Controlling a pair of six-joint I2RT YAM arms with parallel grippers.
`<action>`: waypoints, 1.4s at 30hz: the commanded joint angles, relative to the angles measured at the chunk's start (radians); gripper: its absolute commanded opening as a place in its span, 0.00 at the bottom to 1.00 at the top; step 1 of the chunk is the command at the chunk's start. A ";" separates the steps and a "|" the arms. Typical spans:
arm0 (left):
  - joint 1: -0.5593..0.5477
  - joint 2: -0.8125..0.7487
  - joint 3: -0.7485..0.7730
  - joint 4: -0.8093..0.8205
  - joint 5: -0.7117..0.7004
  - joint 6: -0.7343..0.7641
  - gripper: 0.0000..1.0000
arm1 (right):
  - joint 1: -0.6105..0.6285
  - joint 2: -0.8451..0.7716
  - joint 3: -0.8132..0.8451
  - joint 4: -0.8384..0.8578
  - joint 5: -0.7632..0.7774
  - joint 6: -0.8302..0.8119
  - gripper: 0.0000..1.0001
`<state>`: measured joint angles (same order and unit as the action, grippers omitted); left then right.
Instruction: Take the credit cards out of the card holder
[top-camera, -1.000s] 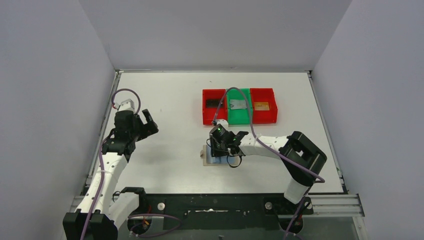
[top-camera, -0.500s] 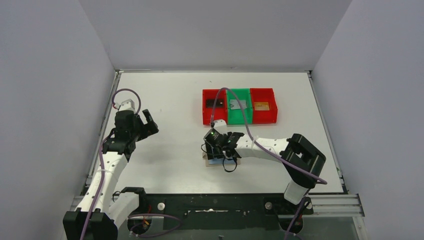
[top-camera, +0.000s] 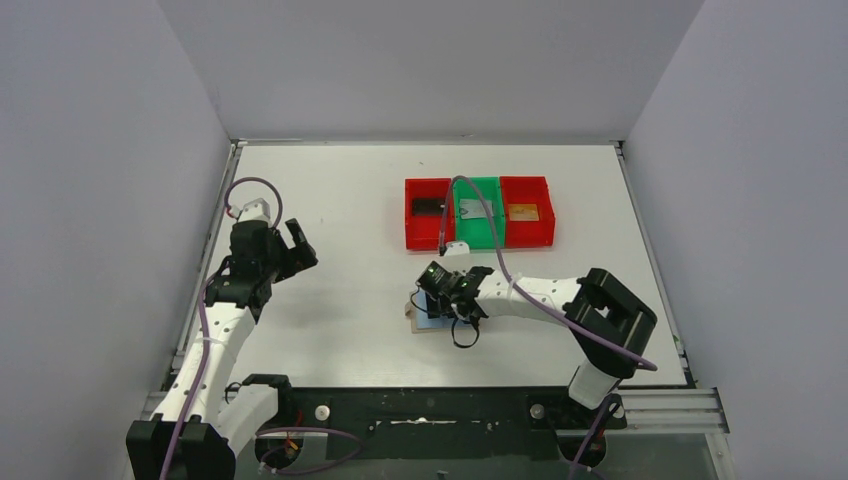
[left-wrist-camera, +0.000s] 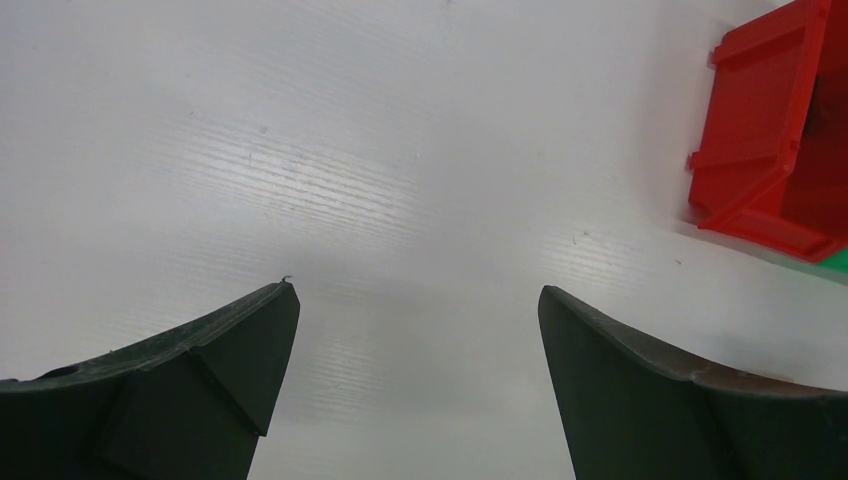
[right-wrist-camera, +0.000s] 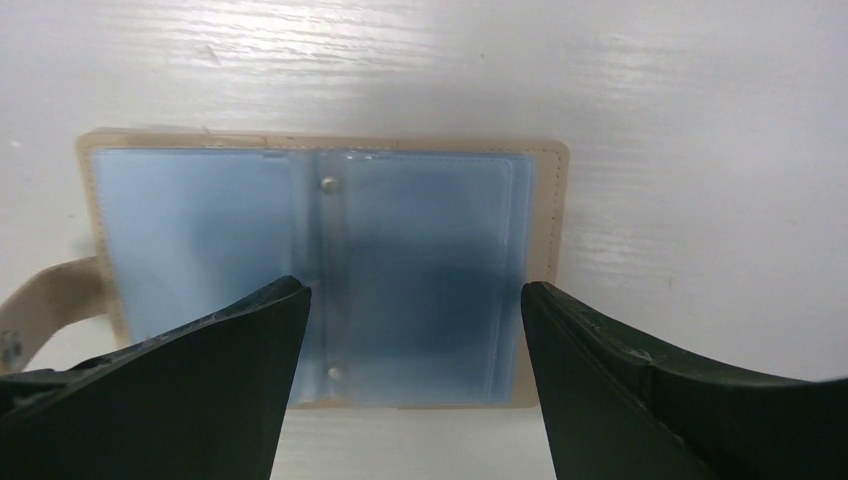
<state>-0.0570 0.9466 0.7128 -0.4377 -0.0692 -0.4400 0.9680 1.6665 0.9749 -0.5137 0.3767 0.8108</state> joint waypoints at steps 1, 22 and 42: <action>0.003 0.004 0.016 0.039 0.020 0.014 0.93 | -0.017 0.028 -0.024 0.040 0.013 0.041 0.80; 0.002 0.014 0.016 0.037 0.031 0.012 0.93 | 0.004 0.011 0.062 -0.015 0.053 0.007 0.67; -0.016 -0.128 0.001 0.122 0.019 -0.002 0.93 | -0.420 -0.587 -0.064 0.193 0.121 -0.370 0.91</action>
<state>-0.0658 0.8730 0.7090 -0.4141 -0.0502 -0.4408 0.6956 1.2160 0.9749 -0.4389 0.4881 0.5869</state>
